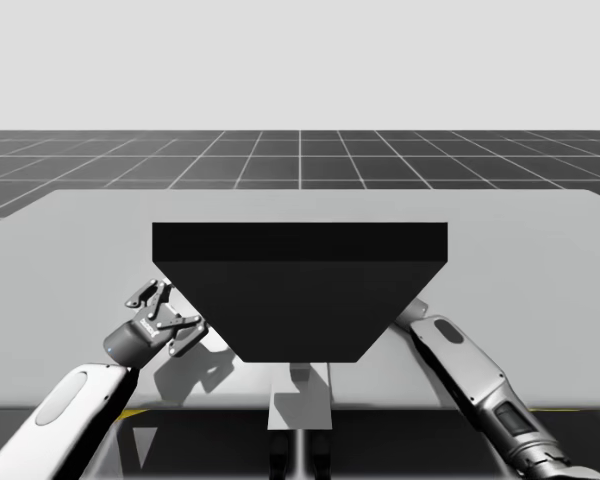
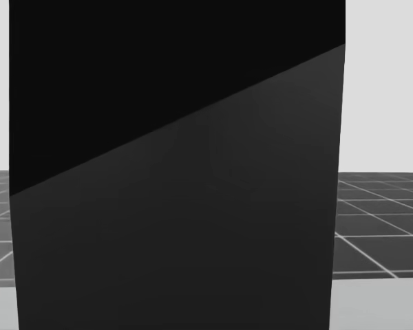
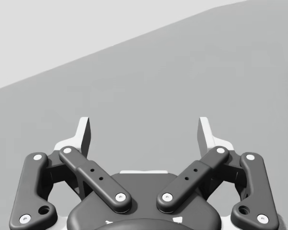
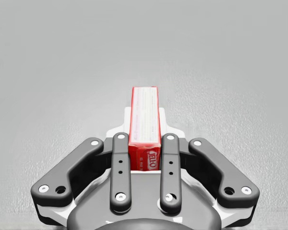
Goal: Reach around the screen and pick up the object behind it.
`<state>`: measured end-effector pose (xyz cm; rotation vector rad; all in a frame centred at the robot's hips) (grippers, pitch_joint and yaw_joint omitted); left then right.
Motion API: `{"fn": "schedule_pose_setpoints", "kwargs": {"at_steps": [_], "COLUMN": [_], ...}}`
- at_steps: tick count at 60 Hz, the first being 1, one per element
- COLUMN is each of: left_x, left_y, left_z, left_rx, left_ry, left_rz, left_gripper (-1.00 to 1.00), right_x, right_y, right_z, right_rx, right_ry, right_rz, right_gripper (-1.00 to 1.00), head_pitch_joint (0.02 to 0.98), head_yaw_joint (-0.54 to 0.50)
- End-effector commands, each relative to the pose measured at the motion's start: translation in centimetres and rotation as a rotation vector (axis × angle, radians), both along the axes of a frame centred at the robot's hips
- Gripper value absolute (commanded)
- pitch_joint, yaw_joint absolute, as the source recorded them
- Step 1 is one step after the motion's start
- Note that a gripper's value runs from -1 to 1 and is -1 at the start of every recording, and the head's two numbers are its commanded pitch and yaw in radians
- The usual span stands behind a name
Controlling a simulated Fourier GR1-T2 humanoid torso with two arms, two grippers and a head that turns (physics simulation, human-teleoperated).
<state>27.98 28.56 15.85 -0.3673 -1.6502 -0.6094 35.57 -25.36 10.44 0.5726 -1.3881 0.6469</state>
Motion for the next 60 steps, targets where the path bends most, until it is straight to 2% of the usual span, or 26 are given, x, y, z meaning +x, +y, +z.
{"fn": "schedule_pose_setpoints", "kwargs": {"at_steps": [1,9,13,27,29,31,33,37,42,46,48,51,56,60], "left_x": [0.1,0.1,0.1,0.1,0.1,0.1,0.1,0.1,0.1,0.1,0.1,0.2,0.3,0.3], "left_y": [0.2,0.1,0.1,0.4,0.4,0.4,0.4,0.4,0.4,0.4,0.4,0.5,0.5,0.5], "left_z": [0.2,0.3,0.3,0.7,0.8,0.8,0.8,0.9,1.0,1.1,1.1,1.2,1.1,1.1], "left_rx": [-0.001,0.001,0.0,-0.002,-0.002,-0.003,-0.003,-0.004,-0.002,-0.003,-0.004,-0.008,-0.01,-0.011], "left_ry": [-0.004,-0.004,-0.006,-0.011,-0.012,-0.013,-0.014,-0.015,-0.018,-0.018,-0.019,-0.018,-0.016,-0.015], "left_rz": [0.009,0.011,0.012,0.021,0.024,0.025,0.026,0.026,0.026,0.029,0.03,0.034,0.036,0.039], "left_gripper": [-1.0,-1.0,-1.0,-1.0,-1.0,-1.0,-1.0,-1.0,-1.0,-1.0,-1.0,-1.0,-1.0,-1.0], "right_x": [-2.1,-3.8,-4.3,-5.0,-4.9,-4.9,-4.8,-4.9,-5.4,-5.7,-6.1,-6.6,-7.2,-7.6], "right_y": [-3.2,-5.6,-7.0,-11.5,-12.4,-12.7,-13.2,-13.4,-13.4,-13.2,-13.0,-12.9,-12.7,-12.5], "right_z": [0.0,2.9,3.9,7.7,8.7,9.1,10.0,11.4,14.4,15.9,17.4,19.1,21.0,22.1], "right_rx": [0.024,0.029,0.007,0.045,0.061,0.075,0.101,0.142,0.2,0.217,0.237,0.243,0.276,0.285], "right_ry": [0.01,-0.046,-0.076,-0.137,-0.146,-0.153,-0.164,-0.19,-0.269,-0.312,-0.347,-0.405,-0.454,-0.501], "right_rz": [-0.111,-0.145,-0.182,-0.362,-0.433,-0.459,-0.507,-0.543,-0.571,-0.585,-0.586,-0.595,-0.602,-0.609], "right_gripper": [1.0,1.0,1.0,1.0,1.0,1.0,1.0,1.0,1.0,1.0,1.0,1.0,1.0,1.0], "head_pitch_joint": [0.123,0.123,0.122,0.122,0.121,0.121,0.12,0.12,0.121,0.121,0.121,0.121,0.12,0.12], "head_yaw_joint": [-0.06,-0.06,-0.06,-0.05,-0.05,-0.05,-0.05,-0.05,-0.05,-0.05,-0.05,-0.05,-0.05,-0.05]}}
